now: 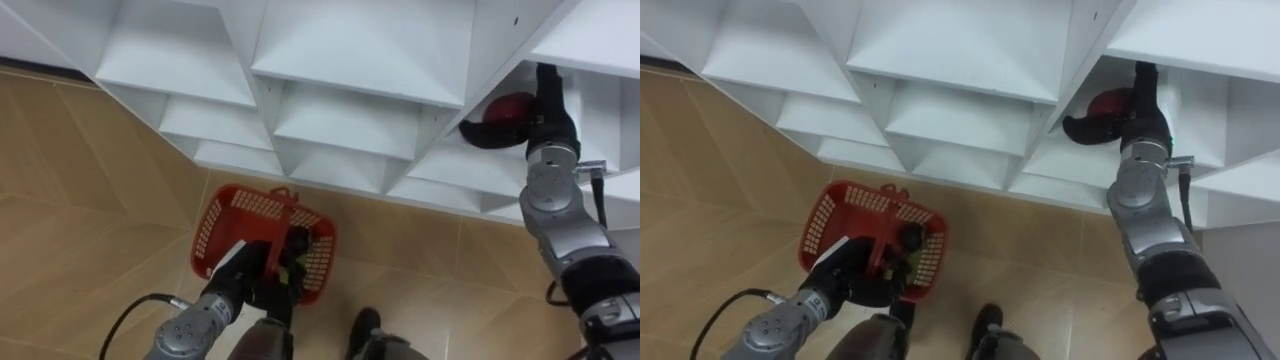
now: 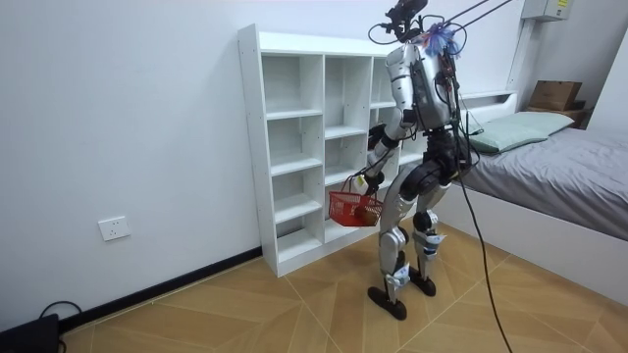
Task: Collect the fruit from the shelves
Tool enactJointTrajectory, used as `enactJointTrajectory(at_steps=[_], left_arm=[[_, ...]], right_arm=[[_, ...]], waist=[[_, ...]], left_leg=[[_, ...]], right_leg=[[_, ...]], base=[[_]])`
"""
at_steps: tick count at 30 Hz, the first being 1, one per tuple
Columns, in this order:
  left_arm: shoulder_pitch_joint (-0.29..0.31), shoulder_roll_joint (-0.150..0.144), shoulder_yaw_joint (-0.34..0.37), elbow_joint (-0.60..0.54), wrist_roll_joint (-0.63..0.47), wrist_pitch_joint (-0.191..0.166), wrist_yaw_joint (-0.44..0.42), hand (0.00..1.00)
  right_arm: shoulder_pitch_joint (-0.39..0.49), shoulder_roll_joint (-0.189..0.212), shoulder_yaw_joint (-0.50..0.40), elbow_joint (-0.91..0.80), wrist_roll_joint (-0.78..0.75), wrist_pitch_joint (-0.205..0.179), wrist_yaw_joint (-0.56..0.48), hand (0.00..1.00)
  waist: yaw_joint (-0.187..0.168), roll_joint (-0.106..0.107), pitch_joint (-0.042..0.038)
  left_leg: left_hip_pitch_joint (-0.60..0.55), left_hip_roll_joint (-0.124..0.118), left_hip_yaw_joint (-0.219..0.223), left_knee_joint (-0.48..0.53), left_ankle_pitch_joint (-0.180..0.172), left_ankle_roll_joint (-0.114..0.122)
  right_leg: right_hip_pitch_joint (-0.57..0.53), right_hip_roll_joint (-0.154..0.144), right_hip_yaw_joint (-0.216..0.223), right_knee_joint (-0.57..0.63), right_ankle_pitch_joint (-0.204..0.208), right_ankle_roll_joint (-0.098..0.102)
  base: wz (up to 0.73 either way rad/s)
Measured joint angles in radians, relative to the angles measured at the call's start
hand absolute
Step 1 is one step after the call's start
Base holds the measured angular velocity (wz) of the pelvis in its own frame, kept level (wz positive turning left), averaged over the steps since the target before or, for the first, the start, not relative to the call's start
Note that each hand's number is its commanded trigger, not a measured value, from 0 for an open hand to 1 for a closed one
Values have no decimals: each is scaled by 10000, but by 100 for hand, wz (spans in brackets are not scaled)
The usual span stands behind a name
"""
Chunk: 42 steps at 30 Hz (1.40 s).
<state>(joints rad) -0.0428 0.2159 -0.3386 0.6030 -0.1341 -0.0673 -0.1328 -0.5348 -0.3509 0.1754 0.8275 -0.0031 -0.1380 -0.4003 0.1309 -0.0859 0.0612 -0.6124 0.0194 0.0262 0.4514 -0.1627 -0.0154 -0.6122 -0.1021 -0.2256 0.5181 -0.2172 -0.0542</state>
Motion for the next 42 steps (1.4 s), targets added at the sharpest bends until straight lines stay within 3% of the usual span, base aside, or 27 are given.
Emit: enactJointTrajectory(at_steps=[15,17,18,19,20,42], left_arm=[[-91,0,-1,-6,92,51,189,100],[-106,-6,10,-8,89,51,216,100],[-109,-3,14,-9,89,51,220,100],[-114,3,16,-9,89,51,226,100],[-122,5,16,-9,89,52,229,100],[-424,-48,7,-8,78,316,209,100]], right_arm=[[0,1,0,41,-10,89,118,0],[0,0,-3,41,-17,88,110,30],[0,0,-4,41,-17,88,109,72],[0,0,-5,41,-17,88,109,97],[0,0,-5,41,-20,88,105,100],[-117,-162,-29,233,-380,319,-264,100]], waist=[[-88,12,-7],[-98,13,-7],[-101,13,-7],[-106,14,-8],[-113,15,-8],[9,74,-42]], left_leg=[[1,65,19,-93,13,0],[-19,64,17,-94,15,4],[-22,65,17,-95,16,6],[-26,65,17,-98,18,8],[-26,63,18,-100,18,9],[-3,53,33,-148,78,65]], right_leg=[[81,132,46,-301,151,26],[83,146,50,-355,179,40],[84,151,50,-359,189,42],[85,155,54,-371,203,44],[85,155,57,-377,209,48],[131,188,118,-543,391,97]], base=[[0],[0],[0],[0],[0],[0]])
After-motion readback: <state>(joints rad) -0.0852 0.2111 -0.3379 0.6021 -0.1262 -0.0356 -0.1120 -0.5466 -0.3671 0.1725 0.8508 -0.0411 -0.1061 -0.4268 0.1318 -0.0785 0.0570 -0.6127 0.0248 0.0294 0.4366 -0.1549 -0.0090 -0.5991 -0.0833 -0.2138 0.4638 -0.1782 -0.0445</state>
